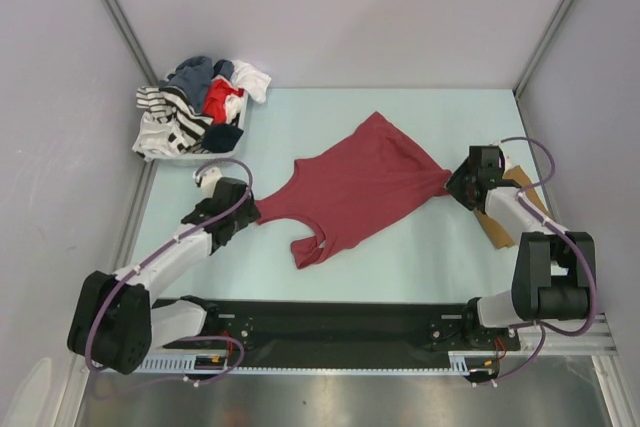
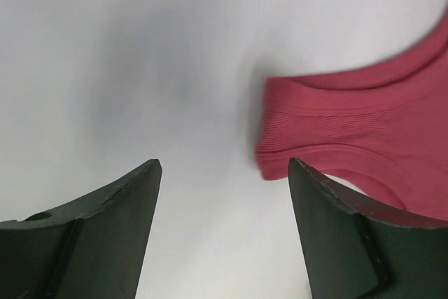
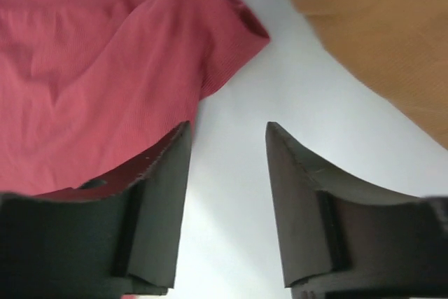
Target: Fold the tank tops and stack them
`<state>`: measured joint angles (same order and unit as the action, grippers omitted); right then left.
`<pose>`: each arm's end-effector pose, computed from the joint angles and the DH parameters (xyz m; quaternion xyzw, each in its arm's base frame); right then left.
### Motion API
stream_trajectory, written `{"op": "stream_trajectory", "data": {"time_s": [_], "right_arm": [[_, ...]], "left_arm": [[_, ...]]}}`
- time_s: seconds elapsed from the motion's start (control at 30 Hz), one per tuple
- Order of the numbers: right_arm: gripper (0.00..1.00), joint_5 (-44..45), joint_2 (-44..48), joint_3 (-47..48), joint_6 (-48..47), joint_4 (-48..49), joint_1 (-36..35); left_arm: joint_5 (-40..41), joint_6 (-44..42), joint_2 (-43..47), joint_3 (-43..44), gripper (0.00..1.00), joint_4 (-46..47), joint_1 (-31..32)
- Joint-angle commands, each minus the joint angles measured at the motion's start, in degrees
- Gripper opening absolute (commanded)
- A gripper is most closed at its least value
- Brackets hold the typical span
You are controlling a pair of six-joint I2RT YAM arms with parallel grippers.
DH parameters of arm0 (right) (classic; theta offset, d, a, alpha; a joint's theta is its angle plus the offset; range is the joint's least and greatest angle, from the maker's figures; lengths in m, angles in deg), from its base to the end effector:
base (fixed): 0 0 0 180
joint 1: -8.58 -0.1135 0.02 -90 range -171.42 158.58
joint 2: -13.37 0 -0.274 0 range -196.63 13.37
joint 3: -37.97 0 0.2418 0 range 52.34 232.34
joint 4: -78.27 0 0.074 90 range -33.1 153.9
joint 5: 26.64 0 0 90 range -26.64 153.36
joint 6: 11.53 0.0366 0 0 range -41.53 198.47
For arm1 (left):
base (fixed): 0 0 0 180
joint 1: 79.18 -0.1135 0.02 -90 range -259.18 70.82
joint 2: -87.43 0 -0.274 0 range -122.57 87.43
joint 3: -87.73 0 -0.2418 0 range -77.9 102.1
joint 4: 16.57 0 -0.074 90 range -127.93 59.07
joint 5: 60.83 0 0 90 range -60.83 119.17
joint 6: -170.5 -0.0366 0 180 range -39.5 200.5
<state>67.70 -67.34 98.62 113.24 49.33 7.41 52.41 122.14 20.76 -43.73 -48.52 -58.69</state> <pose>0.2754 0.0029 0.2176 0.2832 0.8922 0.0742 0.3438 0.2021 -0.0601 0.2073 -0.2366 0.8924 -0.0104 0.3841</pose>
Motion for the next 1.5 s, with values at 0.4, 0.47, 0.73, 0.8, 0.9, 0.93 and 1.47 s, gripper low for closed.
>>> {"op": "stream_trajectory", "data": {"time_s": [0.4,0.47,0.73,0.8,0.9,0.93,1.47], "right_arm": [[0.42,4.54,-11.49,3.73,10.76,6.92,2.58],[0.42,4.63,-12.19,3.64,11.12,7.88,2.58],[0.36,6.65,-16.23,3.99,12.26,9.56,3.10],[0.35,7.34,-16.76,4.60,12.35,9.56,3.10],[0.34,8.40,-17.38,4.87,12.35,9.82,3.10],[0.29,8.32,-17.90,5.04,12.26,10.08,3.10],[0.00,11.23,-3.59,-2.15,7.96,-0.64,0.72]], "left_arm": [[-8.04,11.35,-7.58,-4.03,0.87,14.67,-4.06],[-8.13,12.57,-8.38,-3.94,0.85,15.73,-4.06],[-5.76,16.17,-14.18,-1.91,0.45,18.89,-4.14],[-5.23,16.62,-15.06,-2.18,0.21,21.09,-4.41],[-5.23,16.89,-17.86,0.70,0.00,19.70,-5.46],[-5.05,16.71,-18.66,1.42,0.00,19.26,-5.64],[-4.43,5.91,-23.49,14.16,0.01,11.79,-13.90]]}}
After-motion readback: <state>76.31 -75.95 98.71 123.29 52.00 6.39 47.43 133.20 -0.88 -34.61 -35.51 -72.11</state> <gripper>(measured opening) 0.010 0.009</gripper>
